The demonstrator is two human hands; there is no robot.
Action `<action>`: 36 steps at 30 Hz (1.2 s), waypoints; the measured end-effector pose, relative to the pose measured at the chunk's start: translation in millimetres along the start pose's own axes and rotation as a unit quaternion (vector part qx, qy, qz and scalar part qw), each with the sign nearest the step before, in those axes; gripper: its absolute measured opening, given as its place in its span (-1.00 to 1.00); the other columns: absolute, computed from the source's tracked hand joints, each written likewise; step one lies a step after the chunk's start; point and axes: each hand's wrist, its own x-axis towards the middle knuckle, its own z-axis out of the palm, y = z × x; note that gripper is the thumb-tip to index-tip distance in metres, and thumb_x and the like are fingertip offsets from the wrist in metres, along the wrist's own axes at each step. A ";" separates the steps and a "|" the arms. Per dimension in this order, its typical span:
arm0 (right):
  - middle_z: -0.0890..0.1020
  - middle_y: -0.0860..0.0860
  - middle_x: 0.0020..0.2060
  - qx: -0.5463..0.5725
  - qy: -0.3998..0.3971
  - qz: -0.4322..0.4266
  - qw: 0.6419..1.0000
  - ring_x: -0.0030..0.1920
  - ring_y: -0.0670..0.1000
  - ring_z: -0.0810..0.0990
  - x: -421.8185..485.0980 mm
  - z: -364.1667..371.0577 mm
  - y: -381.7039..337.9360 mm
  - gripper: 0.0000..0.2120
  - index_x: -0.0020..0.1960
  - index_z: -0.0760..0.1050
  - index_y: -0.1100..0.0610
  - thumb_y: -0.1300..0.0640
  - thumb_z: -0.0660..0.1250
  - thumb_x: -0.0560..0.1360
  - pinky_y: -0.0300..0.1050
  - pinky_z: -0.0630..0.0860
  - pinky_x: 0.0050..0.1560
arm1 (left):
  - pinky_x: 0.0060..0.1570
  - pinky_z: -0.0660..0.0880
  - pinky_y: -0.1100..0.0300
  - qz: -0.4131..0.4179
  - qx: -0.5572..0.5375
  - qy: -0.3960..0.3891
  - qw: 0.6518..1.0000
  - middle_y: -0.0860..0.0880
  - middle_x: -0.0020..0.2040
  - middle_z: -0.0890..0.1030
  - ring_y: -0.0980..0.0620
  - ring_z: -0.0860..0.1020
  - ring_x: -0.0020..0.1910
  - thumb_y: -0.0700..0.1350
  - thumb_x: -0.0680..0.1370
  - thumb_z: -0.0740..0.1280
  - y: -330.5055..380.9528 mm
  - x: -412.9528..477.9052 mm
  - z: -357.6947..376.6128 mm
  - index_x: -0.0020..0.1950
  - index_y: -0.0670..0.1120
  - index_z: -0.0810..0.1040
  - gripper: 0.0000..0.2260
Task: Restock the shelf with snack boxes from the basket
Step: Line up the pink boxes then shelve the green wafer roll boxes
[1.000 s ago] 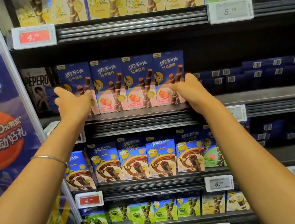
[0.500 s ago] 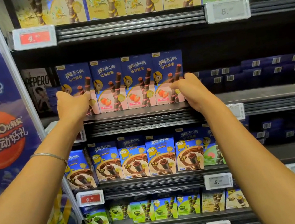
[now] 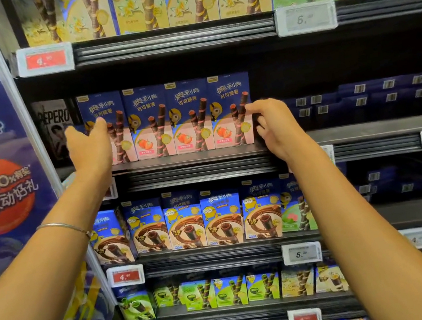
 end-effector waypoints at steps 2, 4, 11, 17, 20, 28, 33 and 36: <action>0.65 -0.06 -0.02 0.031 -0.014 -0.014 0.999 -0.09 -0.17 0.64 -13.4 -6.2 -2.9 -0.87 0.14 0.47 0.14 0.18 0.31 0.60 -0.14 0.50 0.16 | 0.58 0.34 -0.19 0.019 -0.003 0.006 1.000 -0.23 0.64 0.35 -0.22 0.38 0.59 0.08 0.69 0.32 6.4 -15.7 0.5 0.69 -0.21 0.17 -0.32; 0.58 -0.12 0.08 0.061 -0.029 -0.030 0.997 0.12 -0.12 0.55 -30.2 -15.2 -5.7 -0.92 0.12 0.49 0.06 0.15 0.28 0.62 -0.06 0.38 0.34 | 0.53 0.42 -0.10 0.044 -0.036 0.004 0.998 -0.23 0.59 0.41 -0.18 0.44 0.55 0.03 0.71 0.29 15.4 -37.3 3.2 0.67 -0.23 0.23 -0.39; 0.63 0.10 0.29 0.117 -0.097 -0.037 0.988 0.32 0.06 0.61 -101.3 -70.5 25.8 -0.60 0.42 0.44 0.18 0.02 0.23 0.64 0.07 0.48 0.39 | 0.23 0.59 0.15 0.033 -0.185 -0.088 0.978 0.00 0.35 0.68 0.07 0.64 0.34 0.11 0.64 0.27 -3.1 -181.0 1.2 0.44 0.08 0.44 -0.62; 0.71 0.09 0.16 -0.063 -0.124 0.151 0.979 0.16 0.11 0.70 -192.5 -168.4 157.6 -0.73 0.27 0.56 0.07 0.02 0.27 0.63 0.00 0.59 0.16 | -0.07 0.63 0.15 -0.206 -0.074 -0.212 0.952 -0.04 0.11 0.78 -0.10 0.73 0.10 0.09 0.64 0.28 -147.3 -357.4 -12.8 0.26 0.06 0.61 -0.74; 0.71 0.07 0.14 -0.152 -0.057 0.287 0.944 0.16 0.10 0.69 -261.2 -231.9 226.2 -0.82 0.20 0.61 0.08 0.11 0.30 0.65 0.02 0.54 0.17 | -0.13 0.56 0.11 -0.354 0.005 -0.219 0.909 -0.13 0.15 0.77 -0.08 0.72 0.00 -0.05 0.75 0.24 -209.7 -440.8 -24.3 0.17 0.05 0.63 -0.83; 0.70 0.03 -0.18 -0.193 0.145 0.465 0.852 -0.18 -0.01 0.65 -412.8 -344.3 287.5 -0.87 -0.03 0.60 0.12 0.27 0.30 0.60 -0.18 0.51 -0.19 | 0.09 0.42 0.04 -0.554 0.106 -0.306 0.767 -0.12 0.14 0.70 -0.10 0.65 0.09 0.03 0.77 0.18 -285.1 -597.4 -27.1 0.22 -0.06 0.58 -0.76; 0.69 0.09 -0.14 -0.255 0.093 0.466 0.842 -0.12 0.12 0.66 -454.7 -394.0 294.9 -0.92 -0.03 0.60 0.09 0.20 0.35 0.62 -0.16 0.44 -0.06 | 0.09 0.40 0.04 -0.583 0.119 -0.325 0.735 -0.14 0.22 0.66 -0.14 0.61 0.18 0.04 0.78 0.14 -295.4 -664.4 -15.7 0.31 -0.10 0.52 -0.71; 0.66 -0.08 -0.17 -0.295 0.058 0.444 0.844 -0.09 -0.03 0.58 -463.8 -432.5 313.8 -0.91 -0.09 0.58 0.04 0.19 0.41 0.58 -0.19 0.45 -0.10 | -0.01 0.44 0.08 -0.580 0.135 -0.324 0.735 -0.08 0.11 0.71 -0.09 0.65 0.06 0.08 0.77 0.14 -298.8 -696.4 -1.0 0.18 -0.02 0.53 -0.75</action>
